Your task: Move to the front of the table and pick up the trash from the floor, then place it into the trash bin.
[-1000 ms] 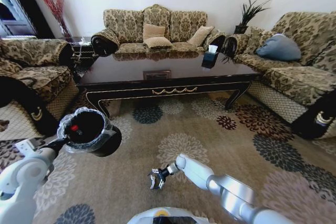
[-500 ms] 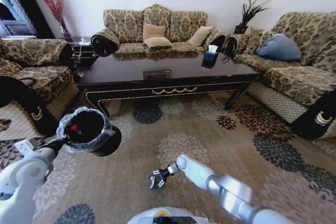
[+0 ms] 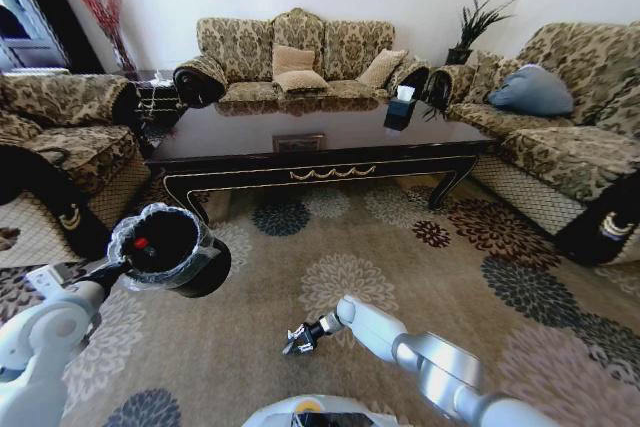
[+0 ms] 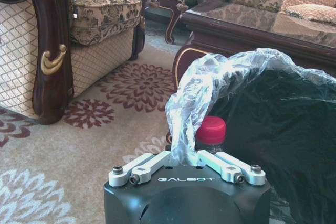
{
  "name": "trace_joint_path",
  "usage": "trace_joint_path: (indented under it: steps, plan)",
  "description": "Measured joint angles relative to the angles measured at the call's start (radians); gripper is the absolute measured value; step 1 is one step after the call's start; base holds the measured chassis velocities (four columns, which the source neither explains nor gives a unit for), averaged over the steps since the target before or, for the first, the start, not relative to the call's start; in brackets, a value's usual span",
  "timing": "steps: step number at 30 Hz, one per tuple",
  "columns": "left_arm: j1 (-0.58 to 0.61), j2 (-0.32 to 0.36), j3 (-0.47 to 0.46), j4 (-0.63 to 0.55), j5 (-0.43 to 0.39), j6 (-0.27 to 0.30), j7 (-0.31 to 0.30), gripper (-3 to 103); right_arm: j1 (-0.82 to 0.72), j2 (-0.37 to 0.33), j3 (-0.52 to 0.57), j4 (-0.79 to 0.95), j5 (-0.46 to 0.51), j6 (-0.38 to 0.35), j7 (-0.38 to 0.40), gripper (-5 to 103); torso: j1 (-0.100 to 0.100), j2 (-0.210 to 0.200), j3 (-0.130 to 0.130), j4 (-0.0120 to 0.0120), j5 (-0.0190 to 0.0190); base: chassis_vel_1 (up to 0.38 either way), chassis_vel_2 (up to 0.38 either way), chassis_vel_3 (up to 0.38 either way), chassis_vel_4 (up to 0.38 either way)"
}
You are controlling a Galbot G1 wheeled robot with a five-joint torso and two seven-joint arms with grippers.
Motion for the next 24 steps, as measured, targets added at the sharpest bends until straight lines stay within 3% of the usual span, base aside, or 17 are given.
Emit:
trace_joint_path:
  steps: [3,9,14,19,23,24]
  plan:
    - [0.000,0.000,0.000,0.000,0.000,0.000,0.000,3,0.000,-0.002,0.000,-0.001,0.000,0.004,0.003,1,0.000,0.000,0.000,0.0000,0.0000,0.000,0.000,0.000,0.000]
    - [0.000,0.000,0.006,0.001,0.001,-0.001,0.000,3,0.002,-0.012,0.004,0.009,0.020,0.019,0.006,0,0.000,0.000,0.000,-0.0001,0.0000,0.000,0.000,0.000,0.000]
    - [0.001,0.000,0.024,0.001,0.010,-0.001,0.003,3,0.030,-0.051,0.007,0.114,0.161,0.016,0.008,0,0.000,0.000,0.000,-0.0001,0.0001,0.000,0.000,0.000,0.000]
    - [0.003,-0.001,0.059,-0.001,0.027,-0.001,0.007,3,0.120,-0.105,0.005,0.306,0.303,-0.039,0.046,0,0.000,0.000,0.000,0.0001,0.0000,0.000,0.000,0.000,0.000]
    - [0.002,-0.009,0.103,0.009,0.059,-0.002,0.014,3,0.248,-0.147,-0.016,0.468,0.460,-0.070,0.140,0,0.000,0.000,0.000,0.0001,-0.0001,0.000,0.000,0.000,0.000]
    - [0.002,-0.009,0.103,0.009,0.059,-0.002,0.014,3,0.248,-0.147,-0.016,0.468,0.460,-0.070,0.140,0,0.000,0.000,0.000,0.0001,-0.0001,0.000,0.000,0.000,0.000]
